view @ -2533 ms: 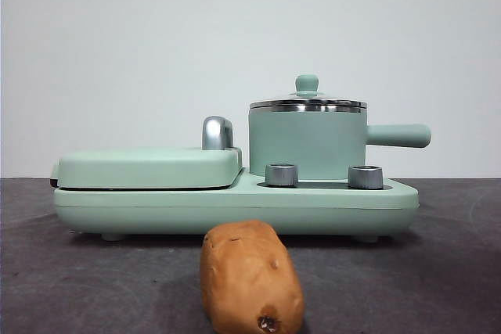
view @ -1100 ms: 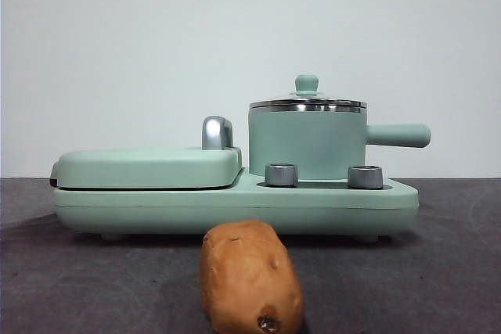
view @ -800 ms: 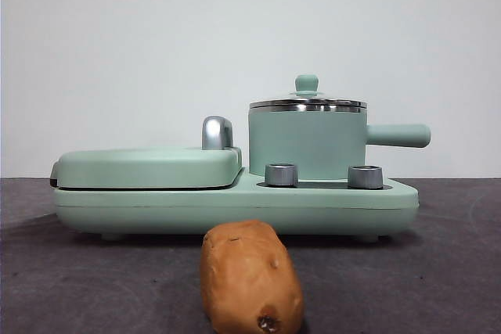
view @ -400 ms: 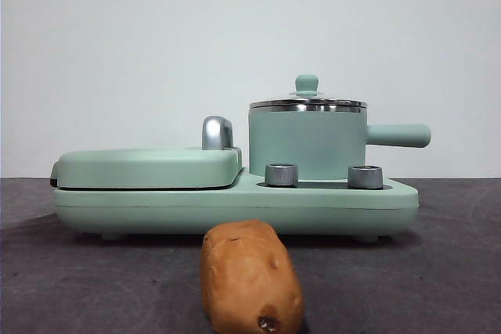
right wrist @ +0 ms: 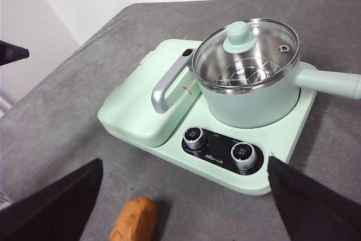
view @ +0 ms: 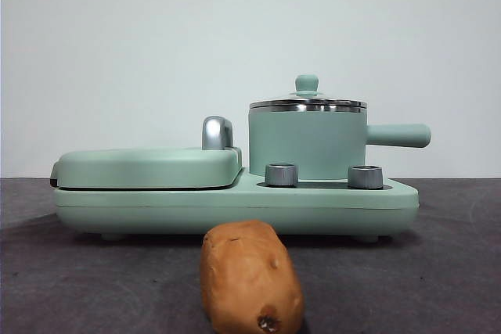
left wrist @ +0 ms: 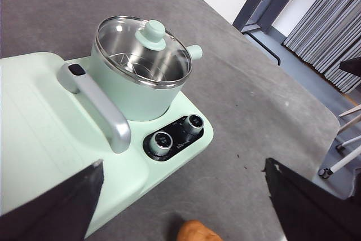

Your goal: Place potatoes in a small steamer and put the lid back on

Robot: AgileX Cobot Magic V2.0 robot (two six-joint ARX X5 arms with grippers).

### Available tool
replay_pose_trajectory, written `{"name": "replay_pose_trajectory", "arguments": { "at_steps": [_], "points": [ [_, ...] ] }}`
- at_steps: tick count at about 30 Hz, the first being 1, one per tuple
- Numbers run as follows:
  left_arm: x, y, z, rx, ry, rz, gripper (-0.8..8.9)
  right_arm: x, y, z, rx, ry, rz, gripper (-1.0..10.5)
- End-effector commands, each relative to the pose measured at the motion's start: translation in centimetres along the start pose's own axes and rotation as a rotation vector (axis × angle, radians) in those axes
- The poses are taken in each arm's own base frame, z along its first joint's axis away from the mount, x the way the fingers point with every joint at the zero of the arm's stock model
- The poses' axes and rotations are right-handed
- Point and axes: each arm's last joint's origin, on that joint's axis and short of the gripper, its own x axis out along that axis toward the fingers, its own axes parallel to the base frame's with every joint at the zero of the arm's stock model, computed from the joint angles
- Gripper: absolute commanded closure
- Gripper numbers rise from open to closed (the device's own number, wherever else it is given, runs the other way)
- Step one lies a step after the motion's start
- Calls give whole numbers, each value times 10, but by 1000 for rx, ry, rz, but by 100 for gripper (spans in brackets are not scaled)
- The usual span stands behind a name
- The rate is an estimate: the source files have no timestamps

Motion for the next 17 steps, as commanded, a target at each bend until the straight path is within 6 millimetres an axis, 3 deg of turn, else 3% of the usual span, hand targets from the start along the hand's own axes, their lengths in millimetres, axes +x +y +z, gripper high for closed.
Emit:
{"name": "replay_pose_trajectory", "arguments": {
  "at_steps": [1, 10, 17],
  "points": [
    [0, -3, 6, -13, -12, -14, 333, -2, 2, 4, -21, -18, 7, 476],
    [14, 1, 6, -41, 32, -41, 301, -2, 2, 4, -18, -18, 7, 476],
    [47, 5, 23, -66, 106, -42, 301, -2, 2, 4, -18, -18, 7, 476]
  ]
}}
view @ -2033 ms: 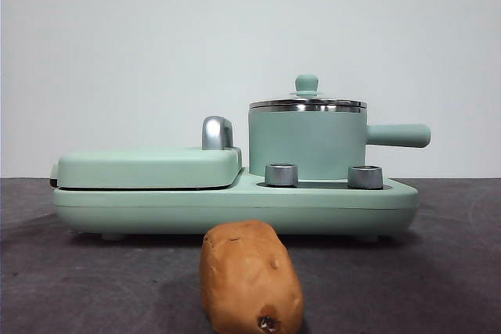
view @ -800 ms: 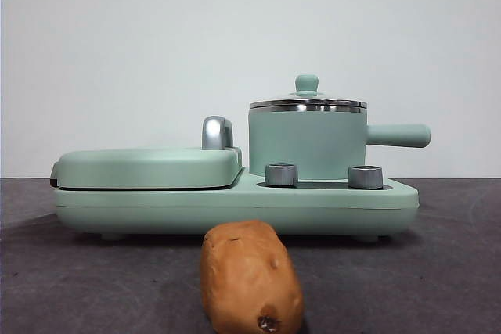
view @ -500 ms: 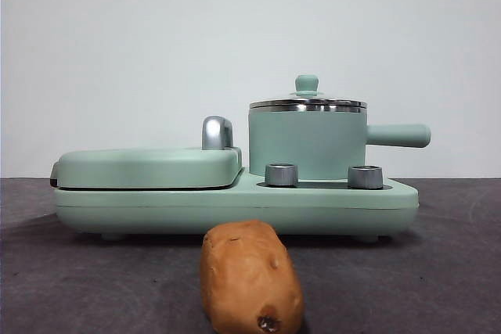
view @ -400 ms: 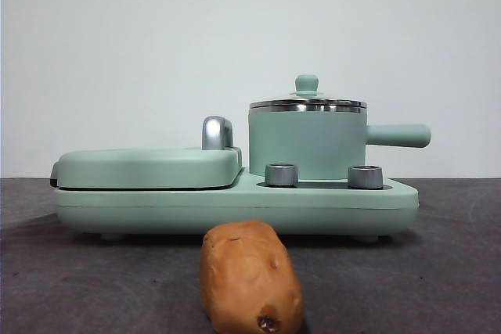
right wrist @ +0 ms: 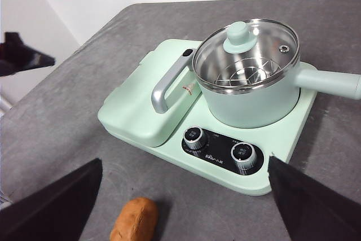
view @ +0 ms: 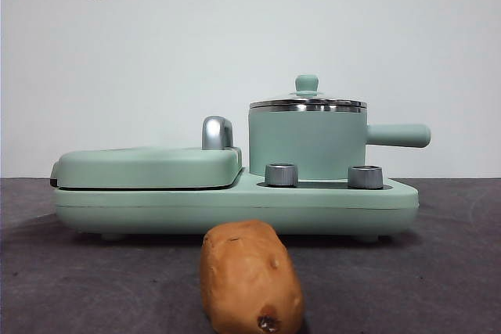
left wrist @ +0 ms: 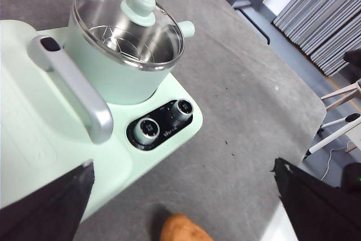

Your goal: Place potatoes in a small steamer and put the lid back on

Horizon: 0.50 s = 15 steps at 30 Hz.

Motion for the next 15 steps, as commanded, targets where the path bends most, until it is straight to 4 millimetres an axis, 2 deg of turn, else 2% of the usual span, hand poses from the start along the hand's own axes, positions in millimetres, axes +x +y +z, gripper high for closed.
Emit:
{"name": "replay_pose_trajectory", "arguments": {
  "at_steps": [1, 6, 12, 15],
  "points": [
    [15, -1, 19, -5, 15, -12, 301, -2, 2, 4, -18, -18, 7, 476],
    [54, 1, 51, -25, 104, 20, 301, -2, 2, 4, -17, -18, 7, 476],
    [116, -2, 88, -28, 234, 80, 305, -2, 2, 4, -15, -18, 7, 476],
    [149, -7, 102, 30, 255, 125, 310, -2, 2, 4, -15, -18, 7, 476]
  ]
}}
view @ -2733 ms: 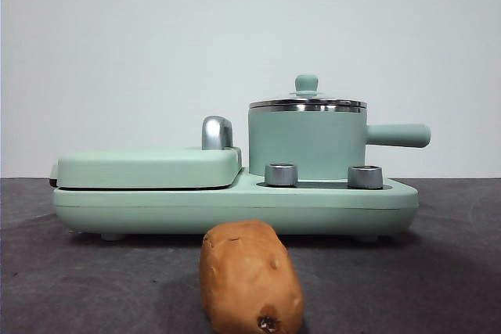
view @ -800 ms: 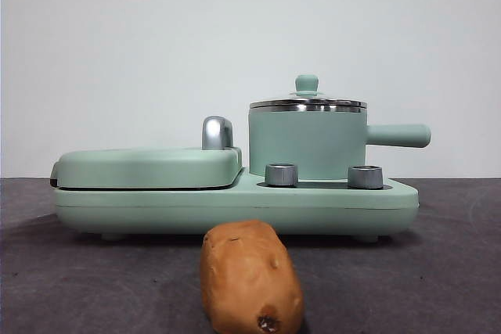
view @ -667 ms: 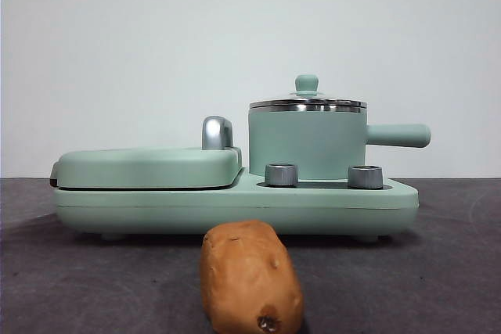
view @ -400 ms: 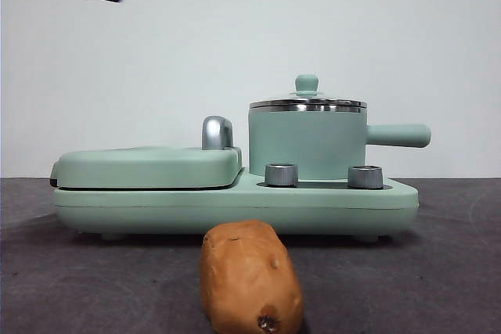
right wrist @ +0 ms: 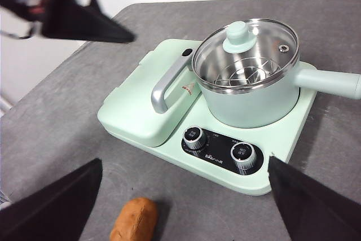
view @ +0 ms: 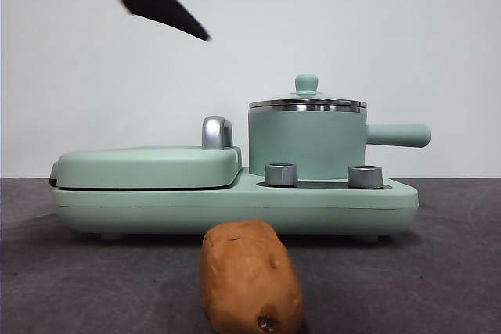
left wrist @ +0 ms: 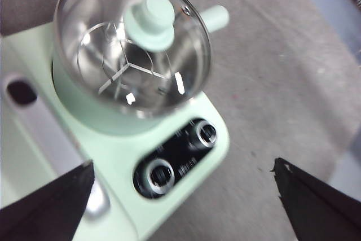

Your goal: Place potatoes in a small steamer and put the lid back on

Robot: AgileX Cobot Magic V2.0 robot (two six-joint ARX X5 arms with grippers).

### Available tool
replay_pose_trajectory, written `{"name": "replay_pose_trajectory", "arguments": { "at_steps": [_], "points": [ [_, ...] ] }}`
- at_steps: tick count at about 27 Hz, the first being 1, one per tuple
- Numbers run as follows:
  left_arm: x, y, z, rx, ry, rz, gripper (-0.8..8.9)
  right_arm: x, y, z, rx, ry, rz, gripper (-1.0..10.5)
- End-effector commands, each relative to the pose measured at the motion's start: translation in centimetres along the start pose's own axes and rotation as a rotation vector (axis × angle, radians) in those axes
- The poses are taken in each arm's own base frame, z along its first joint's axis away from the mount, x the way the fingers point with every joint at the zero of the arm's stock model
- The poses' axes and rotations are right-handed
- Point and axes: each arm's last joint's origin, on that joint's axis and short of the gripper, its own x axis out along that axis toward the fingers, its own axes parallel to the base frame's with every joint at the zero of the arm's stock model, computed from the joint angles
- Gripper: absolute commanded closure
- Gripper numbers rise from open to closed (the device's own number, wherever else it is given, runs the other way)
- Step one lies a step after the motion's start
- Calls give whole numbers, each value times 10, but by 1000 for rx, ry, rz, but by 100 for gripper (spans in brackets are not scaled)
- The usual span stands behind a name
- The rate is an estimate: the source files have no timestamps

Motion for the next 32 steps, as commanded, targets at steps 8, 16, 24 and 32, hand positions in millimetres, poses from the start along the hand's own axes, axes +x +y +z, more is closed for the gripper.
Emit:
{"name": "replay_pose_trajectory", "arguments": {
  "at_steps": [8, 16, 24, 32],
  "points": [
    [73, -25, 59, 184, -56, 168, 311, -2, 2, 4, -15, -18, 7, 476],
    [122, -23, 58, 217, -29, 218, 315, -2, 2, 4, 9, -17, 8, 476],
    [140, -20, 57, 246, -44, 212, 414, -2, 2, 4, 8, -18, 7, 476],
    [141, -19, 55, 253, -22, 215, 563, -2, 2, 4, 7, -18, 7, 476]
  ]
}}
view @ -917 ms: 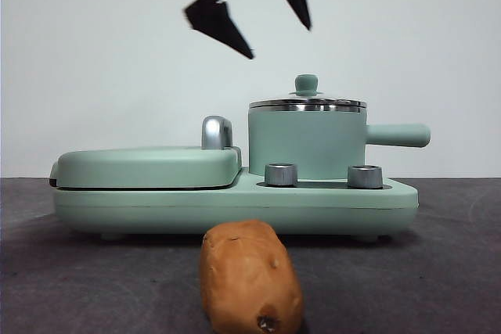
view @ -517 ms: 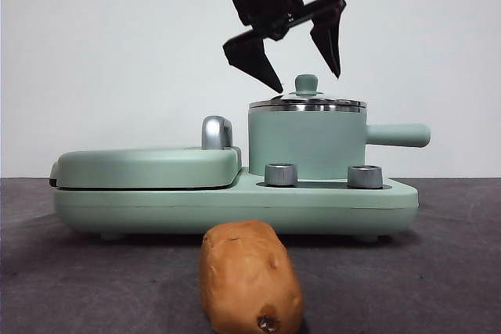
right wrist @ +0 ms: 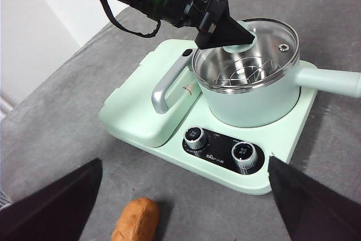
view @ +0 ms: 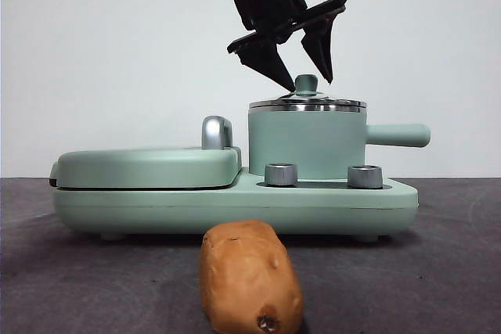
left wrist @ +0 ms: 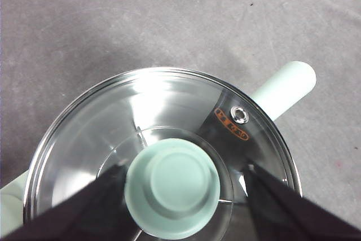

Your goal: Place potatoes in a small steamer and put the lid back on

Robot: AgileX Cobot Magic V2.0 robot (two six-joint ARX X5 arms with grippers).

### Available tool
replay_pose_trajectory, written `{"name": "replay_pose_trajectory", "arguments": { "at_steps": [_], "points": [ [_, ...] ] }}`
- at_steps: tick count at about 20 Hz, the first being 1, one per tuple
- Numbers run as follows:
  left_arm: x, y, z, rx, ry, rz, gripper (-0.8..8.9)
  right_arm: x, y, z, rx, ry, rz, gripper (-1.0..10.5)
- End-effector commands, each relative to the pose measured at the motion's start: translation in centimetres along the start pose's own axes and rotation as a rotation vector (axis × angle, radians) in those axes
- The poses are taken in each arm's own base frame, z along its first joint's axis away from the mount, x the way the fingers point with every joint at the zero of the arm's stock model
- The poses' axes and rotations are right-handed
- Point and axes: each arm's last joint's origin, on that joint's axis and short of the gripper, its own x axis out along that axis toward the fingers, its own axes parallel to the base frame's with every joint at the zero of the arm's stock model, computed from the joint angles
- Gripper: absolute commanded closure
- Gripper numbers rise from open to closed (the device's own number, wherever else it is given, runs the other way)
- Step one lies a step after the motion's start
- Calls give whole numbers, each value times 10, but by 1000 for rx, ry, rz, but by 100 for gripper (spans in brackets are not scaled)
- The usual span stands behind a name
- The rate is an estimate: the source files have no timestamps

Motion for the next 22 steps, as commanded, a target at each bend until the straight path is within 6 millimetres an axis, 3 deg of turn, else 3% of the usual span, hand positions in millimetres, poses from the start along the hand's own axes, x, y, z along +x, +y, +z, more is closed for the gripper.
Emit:
{"name": "replay_pose_trajectory", "arguments": {
  "at_steps": [1, 6, 10, 17, 22],
  "points": [
    [6, -5, 2, 18, -8, -6, 576, -2, 2, 4, -3, -18, 7, 476],
    [6, -5, 2, 16, -1, -7, 743, -2, 2, 4, -4, -18, 7, 476],
    [1, -5, 6, 14, -13, -7, 760, -2, 2, 4, -4, -18, 7, 476],
    [-46, -10, 29, 11, -53, -8, 761, -2, 2, 4, -3, -18, 7, 476],
    [-88, -9, 27, 13, -6, 7, 797, -2, 2, 4, -3, -17, 7, 476]
  ]
}}
